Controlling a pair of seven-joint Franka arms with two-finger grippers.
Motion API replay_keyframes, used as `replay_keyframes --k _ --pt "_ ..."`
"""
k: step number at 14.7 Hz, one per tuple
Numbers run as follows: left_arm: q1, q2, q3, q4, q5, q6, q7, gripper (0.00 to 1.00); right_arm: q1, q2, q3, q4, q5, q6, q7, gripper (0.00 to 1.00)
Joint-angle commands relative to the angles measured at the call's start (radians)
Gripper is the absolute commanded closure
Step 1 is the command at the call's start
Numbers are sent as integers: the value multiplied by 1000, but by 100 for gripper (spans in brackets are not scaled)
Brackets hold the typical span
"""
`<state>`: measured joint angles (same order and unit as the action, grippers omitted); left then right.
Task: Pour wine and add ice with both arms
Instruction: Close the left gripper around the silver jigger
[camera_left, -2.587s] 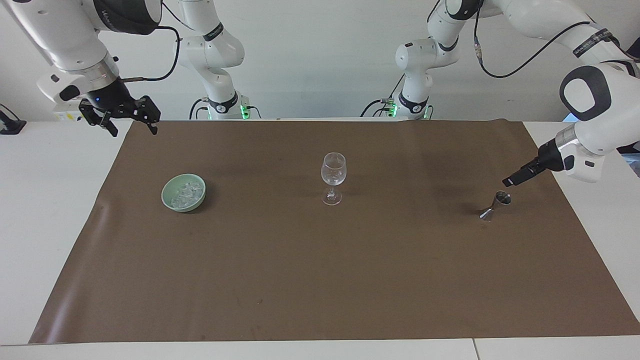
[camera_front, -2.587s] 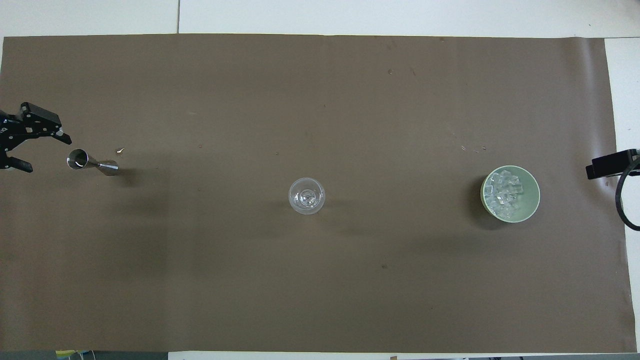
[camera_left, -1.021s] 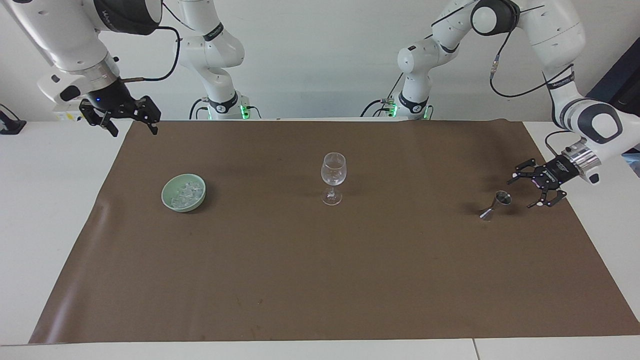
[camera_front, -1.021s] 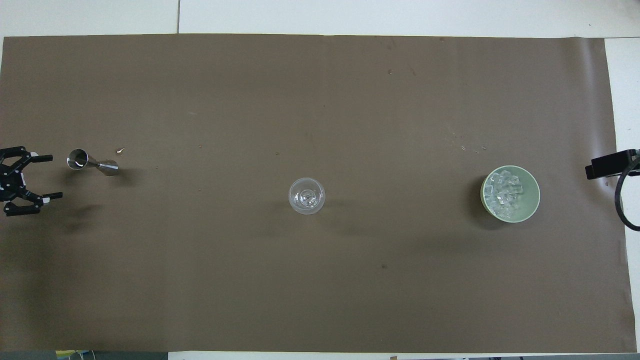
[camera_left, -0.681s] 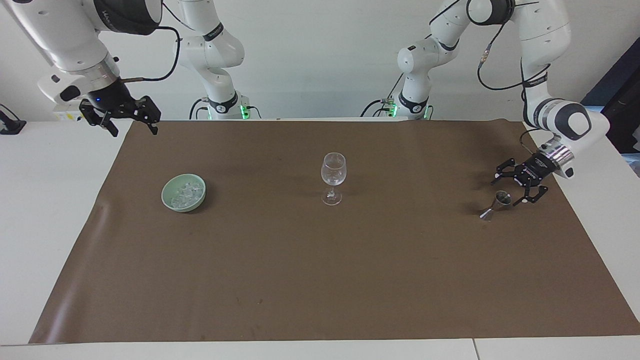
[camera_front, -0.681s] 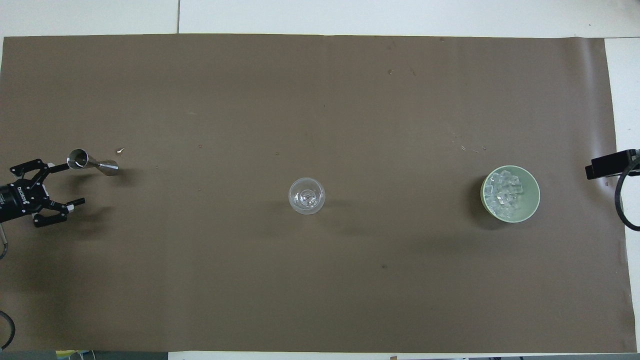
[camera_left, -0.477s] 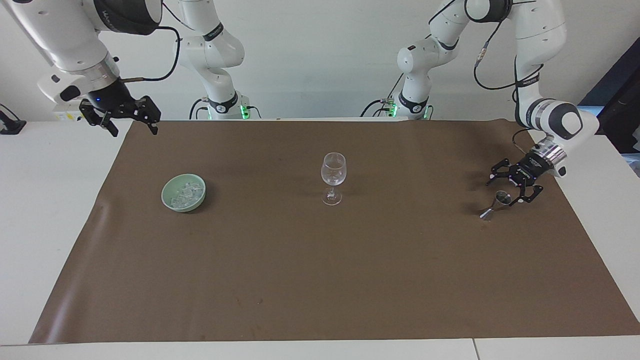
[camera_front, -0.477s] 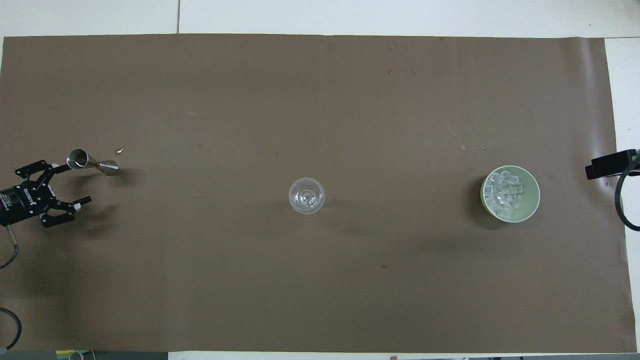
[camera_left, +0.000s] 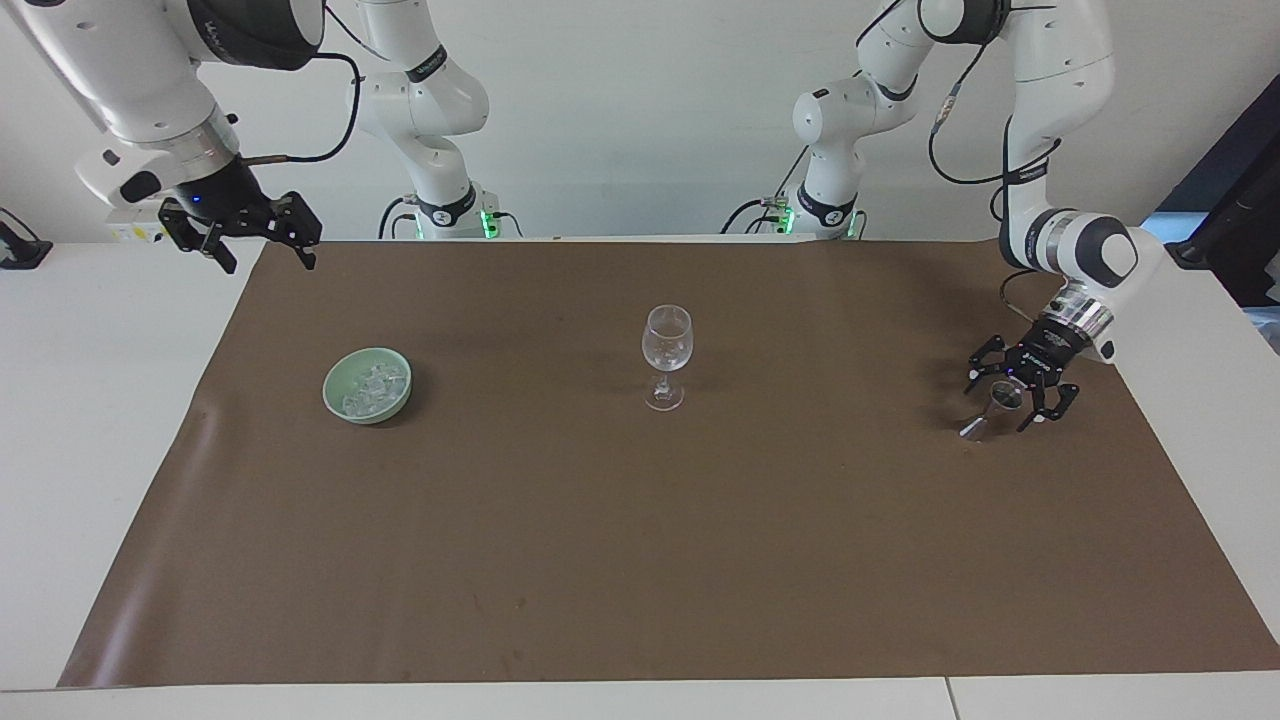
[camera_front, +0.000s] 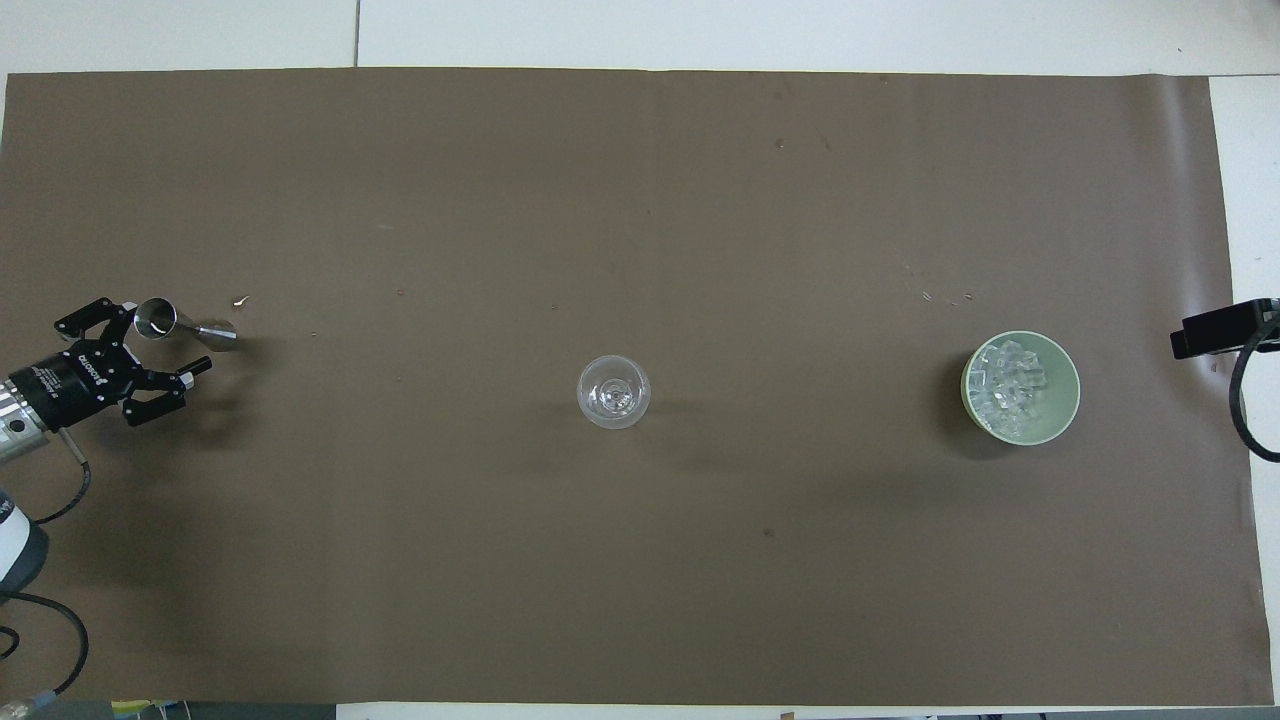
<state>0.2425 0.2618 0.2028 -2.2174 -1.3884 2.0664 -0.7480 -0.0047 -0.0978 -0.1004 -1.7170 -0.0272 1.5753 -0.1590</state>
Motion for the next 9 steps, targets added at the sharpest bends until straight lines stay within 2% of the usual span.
replay_keyframes --k 1,9 --pt "-11 -32 3 -48 -34 34 39 0 -3 -19 4 -23 -3 6 -13 0" --pt "-25 -30 3 -39 -63 34 42 3 -3 -19 4 -23 -2 8 -13 0"
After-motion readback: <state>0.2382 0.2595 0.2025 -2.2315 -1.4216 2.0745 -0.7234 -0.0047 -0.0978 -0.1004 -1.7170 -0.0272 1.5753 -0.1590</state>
